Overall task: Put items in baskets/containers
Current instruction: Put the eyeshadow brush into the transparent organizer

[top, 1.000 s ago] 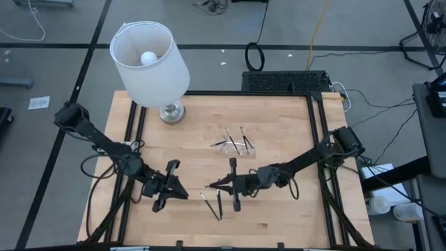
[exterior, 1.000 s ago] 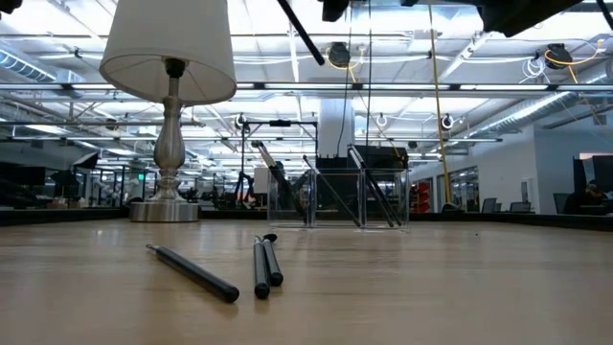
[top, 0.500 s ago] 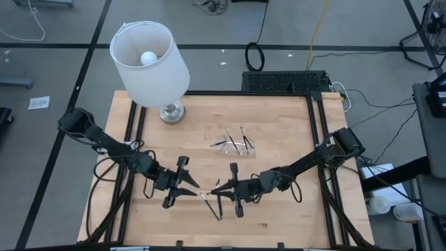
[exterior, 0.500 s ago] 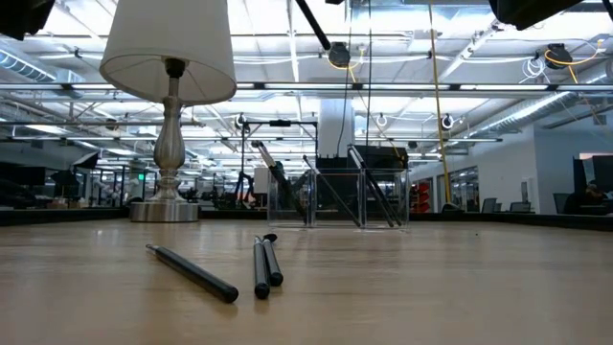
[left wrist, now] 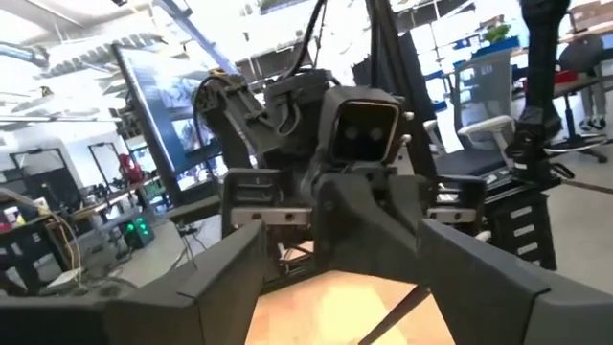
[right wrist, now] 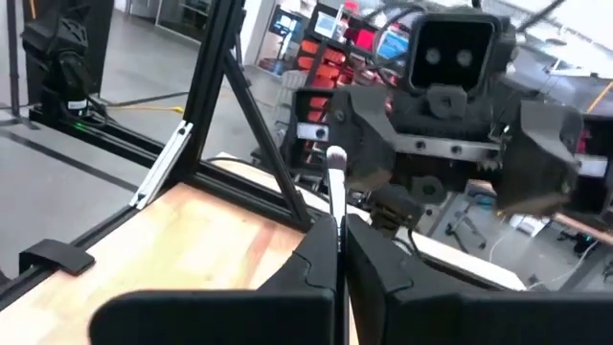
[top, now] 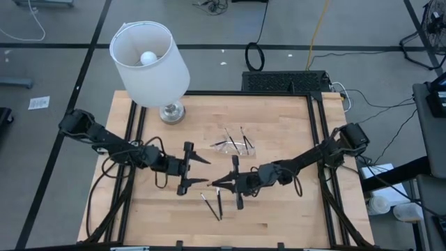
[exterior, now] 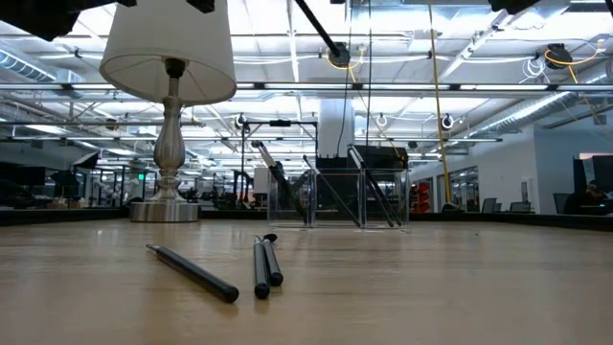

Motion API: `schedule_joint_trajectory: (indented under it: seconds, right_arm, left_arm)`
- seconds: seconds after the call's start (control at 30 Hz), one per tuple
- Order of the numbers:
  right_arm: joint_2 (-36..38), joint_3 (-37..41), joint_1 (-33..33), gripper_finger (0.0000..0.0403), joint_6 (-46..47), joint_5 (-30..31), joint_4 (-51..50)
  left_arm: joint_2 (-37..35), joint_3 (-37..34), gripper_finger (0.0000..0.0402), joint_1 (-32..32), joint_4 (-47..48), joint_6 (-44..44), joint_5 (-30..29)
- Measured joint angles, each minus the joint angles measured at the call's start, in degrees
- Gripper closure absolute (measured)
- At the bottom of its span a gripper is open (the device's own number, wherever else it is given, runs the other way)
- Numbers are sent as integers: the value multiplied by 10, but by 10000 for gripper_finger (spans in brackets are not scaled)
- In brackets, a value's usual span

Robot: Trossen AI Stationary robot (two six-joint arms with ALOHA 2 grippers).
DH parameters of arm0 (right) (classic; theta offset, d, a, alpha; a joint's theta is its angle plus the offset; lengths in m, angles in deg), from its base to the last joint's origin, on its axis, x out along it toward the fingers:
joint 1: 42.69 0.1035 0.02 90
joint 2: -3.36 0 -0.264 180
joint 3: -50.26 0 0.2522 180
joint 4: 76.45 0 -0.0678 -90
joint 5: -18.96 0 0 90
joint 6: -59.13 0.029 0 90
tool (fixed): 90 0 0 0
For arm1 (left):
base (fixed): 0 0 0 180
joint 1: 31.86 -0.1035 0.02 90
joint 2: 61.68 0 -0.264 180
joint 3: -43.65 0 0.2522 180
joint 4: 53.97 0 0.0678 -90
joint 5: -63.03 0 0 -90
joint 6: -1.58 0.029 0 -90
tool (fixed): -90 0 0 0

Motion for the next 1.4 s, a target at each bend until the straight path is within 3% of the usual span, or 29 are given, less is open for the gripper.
schedule_joint_trajectory:
  seconds: [0.23, 0.83, 1.07, 1.4]
  right_arm:
    - [0, 0, 0, 403, -16, -1, -3]
    - [-1, 0, -17, 403, -29, -2, 36]
    - [-1, 0, -32, 403, -13, -30, 37]
    - [-1, 0, -40, 403, -11, -29, 41]
  left_arm:
    - [0, 0, 149, 4, 35, -11, 54]
    - [0, 0, 165, 17, 34, -8, 60]
    - [0, 0, 170, 16, 33, 7, 59]
    - [0, 0, 242, -9, 30, 2, 70]
